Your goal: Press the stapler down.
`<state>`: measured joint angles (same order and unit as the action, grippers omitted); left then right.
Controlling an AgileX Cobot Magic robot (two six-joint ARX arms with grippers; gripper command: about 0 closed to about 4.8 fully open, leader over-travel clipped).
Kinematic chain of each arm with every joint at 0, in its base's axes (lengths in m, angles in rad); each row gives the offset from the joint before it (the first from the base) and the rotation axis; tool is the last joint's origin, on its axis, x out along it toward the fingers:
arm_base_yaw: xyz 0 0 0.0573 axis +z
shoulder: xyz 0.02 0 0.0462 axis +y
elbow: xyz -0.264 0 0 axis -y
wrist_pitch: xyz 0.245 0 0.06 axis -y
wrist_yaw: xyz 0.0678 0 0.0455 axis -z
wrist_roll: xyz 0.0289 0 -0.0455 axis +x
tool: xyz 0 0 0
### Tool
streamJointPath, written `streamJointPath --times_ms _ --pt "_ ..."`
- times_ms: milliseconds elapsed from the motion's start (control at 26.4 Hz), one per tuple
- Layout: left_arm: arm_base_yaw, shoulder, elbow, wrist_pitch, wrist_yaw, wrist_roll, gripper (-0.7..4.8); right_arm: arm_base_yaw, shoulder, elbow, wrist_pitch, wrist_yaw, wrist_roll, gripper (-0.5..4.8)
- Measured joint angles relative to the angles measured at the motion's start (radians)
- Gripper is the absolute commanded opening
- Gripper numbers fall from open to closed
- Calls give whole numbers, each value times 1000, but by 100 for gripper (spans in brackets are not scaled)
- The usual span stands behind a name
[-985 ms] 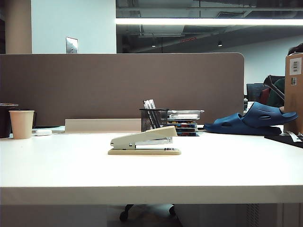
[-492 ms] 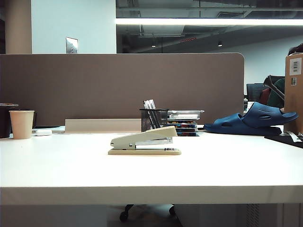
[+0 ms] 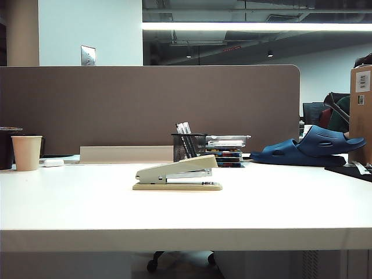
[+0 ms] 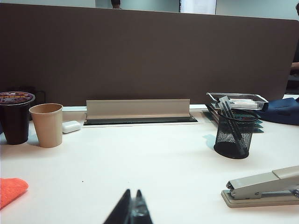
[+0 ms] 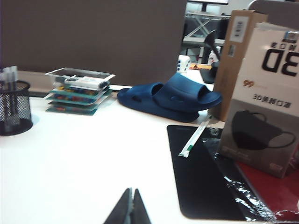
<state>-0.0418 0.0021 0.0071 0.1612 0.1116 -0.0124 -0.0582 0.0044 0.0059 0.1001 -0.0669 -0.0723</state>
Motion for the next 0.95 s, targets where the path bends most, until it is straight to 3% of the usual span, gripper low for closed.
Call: streamJointPath --times_ms 947 --pt "0 0 0 0 0 0 -5 0 0 -1 -16 4 0 -9"
